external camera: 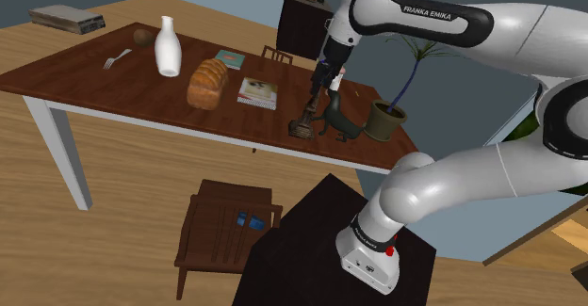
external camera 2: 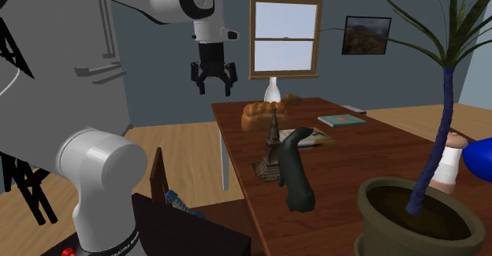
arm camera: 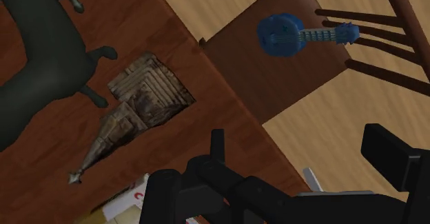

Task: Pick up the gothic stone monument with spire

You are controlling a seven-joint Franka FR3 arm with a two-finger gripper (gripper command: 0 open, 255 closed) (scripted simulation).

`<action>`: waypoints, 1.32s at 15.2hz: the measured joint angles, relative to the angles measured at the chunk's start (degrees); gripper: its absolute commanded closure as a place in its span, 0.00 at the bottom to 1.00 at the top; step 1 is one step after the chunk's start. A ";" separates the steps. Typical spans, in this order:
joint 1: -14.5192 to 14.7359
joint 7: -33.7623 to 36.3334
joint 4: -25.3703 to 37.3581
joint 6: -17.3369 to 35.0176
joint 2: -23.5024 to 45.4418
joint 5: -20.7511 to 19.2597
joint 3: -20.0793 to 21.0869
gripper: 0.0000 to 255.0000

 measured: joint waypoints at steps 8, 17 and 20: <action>1.37 -21.35 4.55 5.12 14.01 -5.33 -9.20 0.00; 2.09 -44.10 14.99 11.14 34.06 -6.23 -15.60 0.00; 1.95 -45.84 14.79 13.19 36.29 -6.08 -15.88 0.00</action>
